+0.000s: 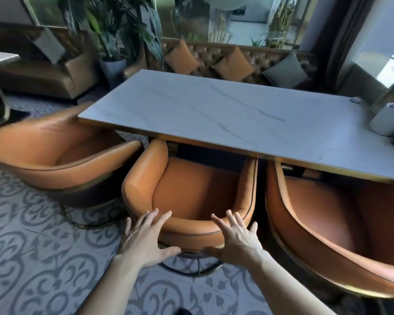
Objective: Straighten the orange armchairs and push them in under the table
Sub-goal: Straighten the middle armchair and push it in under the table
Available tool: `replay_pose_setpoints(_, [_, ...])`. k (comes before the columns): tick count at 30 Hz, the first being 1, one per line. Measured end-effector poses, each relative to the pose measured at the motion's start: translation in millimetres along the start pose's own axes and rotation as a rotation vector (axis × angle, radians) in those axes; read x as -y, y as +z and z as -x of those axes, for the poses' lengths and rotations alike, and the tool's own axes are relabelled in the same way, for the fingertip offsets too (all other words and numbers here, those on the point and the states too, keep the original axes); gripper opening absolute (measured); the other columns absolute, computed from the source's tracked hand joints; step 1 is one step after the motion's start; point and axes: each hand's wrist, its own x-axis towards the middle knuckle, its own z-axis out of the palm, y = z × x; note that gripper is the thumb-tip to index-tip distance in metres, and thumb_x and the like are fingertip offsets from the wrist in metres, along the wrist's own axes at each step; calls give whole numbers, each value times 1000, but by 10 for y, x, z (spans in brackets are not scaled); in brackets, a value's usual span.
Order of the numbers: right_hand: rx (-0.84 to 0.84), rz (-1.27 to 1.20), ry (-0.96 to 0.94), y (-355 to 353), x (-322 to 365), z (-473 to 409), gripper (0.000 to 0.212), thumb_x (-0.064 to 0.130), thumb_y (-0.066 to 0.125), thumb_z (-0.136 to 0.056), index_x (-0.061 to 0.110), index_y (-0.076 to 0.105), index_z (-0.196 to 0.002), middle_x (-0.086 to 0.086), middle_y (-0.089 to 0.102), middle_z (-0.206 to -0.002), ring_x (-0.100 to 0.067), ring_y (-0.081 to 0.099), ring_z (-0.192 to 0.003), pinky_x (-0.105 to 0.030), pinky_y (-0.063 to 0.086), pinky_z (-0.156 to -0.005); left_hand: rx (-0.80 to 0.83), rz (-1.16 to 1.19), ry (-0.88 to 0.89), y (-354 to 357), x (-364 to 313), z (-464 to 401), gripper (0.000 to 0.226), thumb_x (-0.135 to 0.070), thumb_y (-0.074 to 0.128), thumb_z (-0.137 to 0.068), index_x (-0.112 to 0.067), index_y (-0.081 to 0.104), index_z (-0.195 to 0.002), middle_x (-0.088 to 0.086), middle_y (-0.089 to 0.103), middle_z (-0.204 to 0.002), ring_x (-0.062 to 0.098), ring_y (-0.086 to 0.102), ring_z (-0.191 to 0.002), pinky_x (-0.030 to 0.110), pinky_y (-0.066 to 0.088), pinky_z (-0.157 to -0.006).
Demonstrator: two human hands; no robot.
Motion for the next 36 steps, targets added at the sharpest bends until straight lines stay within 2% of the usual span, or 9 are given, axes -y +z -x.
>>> replay_pose_setpoints(8, [70,-56,49,202,384,-640,111,86,59,-73,42,4,-158,-7,4,-171,-29,1,-158,-68,15,-119,91,-48,50,4,680,-671,103,-82,58,-75,-49,2,-155,-7,9,-168,19,4,-154,56,2,-123])
replay_pose_setpoints(15, [105,-147,96,341,494,-810,108,68,72,-79,39,7,-160,-9,5,-170,-32,2,-158,-62,18,-123,166,-44,181,100,922,-1101,103,-75,65,-77,-49,4,-155,-9,9,-168,15,1,-154,52,-1,-124])
replay_pose_setpoints(20, [102,-142,129,486,685,-945,105,60,76,-81,38,10,-160,-12,12,-168,-34,7,-156,-59,20,-123,234,-53,253,241,1090,-1362,94,-61,71,-83,-50,11,-154,-9,9,-168,16,1,-154,54,0,-123])
replay_pose_setpoints(25, [83,-136,179,676,872,-1059,100,61,72,-84,37,11,-160,-13,14,-167,-36,8,-154,-57,22,-123,275,-34,299,382,1269,-1532,76,-50,62,-94,-53,14,-153,-11,11,-167,15,2,-154,55,5,-123])
replay_pose_setpoints(30, [50,-83,232,754,978,-1159,93,64,68,-85,37,18,-159,-11,26,-159,-38,19,-145,-60,30,-115,331,-92,343,412,1394,-1614,80,-60,63,-89,-53,15,-153,-9,16,-167,15,5,-153,55,3,-123])
replay_pose_setpoints(34, [40,-62,265,780,999,-1214,85,56,68,-89,37,22,-157,-11,34,-153,-38,26,-141,-59,36,-110,329,-111,361,412,1399,-1675,73,-59,61,-91,-53,20,-151,-10,27,-163,15,13,-151,58,10,-121])
replay_pose_setpoints(36, [40,-46,263,790,1008,-1218,83,61,65,-89,37,24,-157,-12,35,-152,-39,28,-140,-59,38,-108,328,-139,380,414,1407,-1698,71,-59,59,-92,-52,21,-151,-10,29,-162,17,16,-151,60,14,-120])
